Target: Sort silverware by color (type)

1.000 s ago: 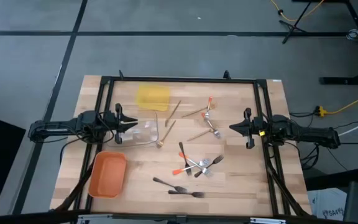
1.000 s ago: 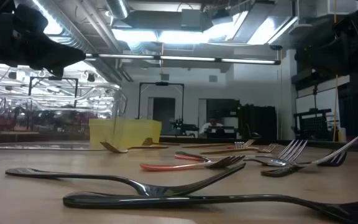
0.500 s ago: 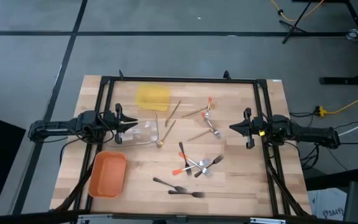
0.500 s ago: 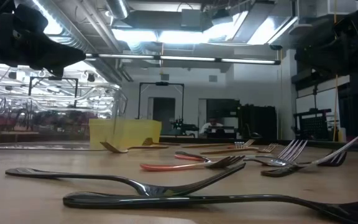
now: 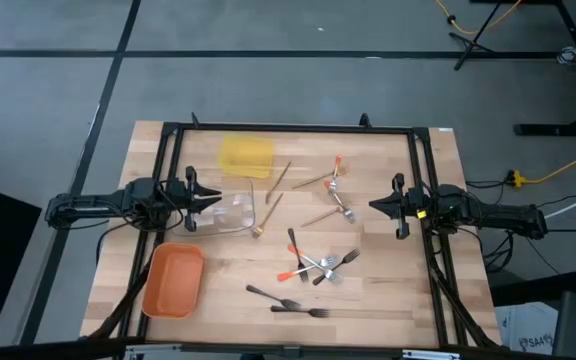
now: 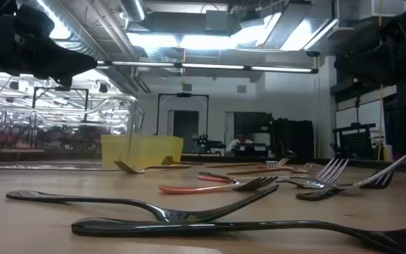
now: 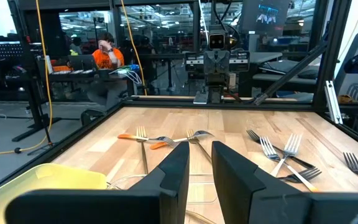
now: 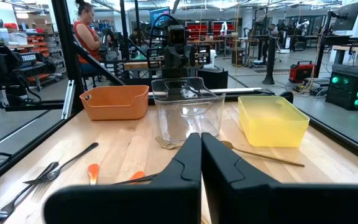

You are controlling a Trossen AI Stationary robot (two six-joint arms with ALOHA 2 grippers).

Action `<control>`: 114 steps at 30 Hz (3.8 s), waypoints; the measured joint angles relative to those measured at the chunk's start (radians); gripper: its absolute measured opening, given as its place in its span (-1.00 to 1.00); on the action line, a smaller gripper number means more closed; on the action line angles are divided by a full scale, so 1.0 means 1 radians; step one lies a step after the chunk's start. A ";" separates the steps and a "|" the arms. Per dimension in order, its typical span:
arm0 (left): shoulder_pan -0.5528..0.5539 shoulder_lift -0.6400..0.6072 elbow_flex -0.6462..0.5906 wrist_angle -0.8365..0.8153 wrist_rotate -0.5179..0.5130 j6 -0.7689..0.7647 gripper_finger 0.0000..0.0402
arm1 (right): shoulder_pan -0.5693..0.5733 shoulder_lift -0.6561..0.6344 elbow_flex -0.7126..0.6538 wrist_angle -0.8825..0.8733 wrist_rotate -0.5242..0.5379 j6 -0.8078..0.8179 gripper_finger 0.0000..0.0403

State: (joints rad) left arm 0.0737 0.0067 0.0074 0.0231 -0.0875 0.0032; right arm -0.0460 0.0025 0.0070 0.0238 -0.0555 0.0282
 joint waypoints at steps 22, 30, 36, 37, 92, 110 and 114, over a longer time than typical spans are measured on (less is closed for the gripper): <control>0.000 0.000 0.000 0.000 0.000 0.000 -0.68 | 0.000 0.000 0.000 0.002 0.000 0.000 -1.00; 0.000 0.000 0.000 0.000 0.000 0.000 -0.68 | 0.000 0.000 0.000 0.002 0.000 0.000 -1.00; 0.000 0.000 0.000 0.000 0.000 0.000 -0.68 | 0.000 0.000 0.000 0.003 0.004 0.060 -0.87; 0.000 0.000 0.000 0.000 0.000 0.000 -0.68 | 0.000 0.000 0.000 0.003 0.004 0.077 -0.82; 0.000 0.000 0.000 0.000 0.000 0.004 -0.68 | 0.000 0.003 0.012 0.219 0.065 0.395 0.25; 0.000 0.000 0.000 0.000 0.000 0.004 -0.68 | -0.001 0.554 0.420 0.094 0.097 0.134 0.25; 0.000 0.000 0.000 0.000 0.000 0.004 -0.68 | -0.002 0.748 0.586 -0.121 0.190 0.020 0.25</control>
State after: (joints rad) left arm 0.0735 0.0063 0.0074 0.0234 -0.0875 0.0074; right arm -0.0479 0.7504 0.5932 -0.0970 0.1345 0.0482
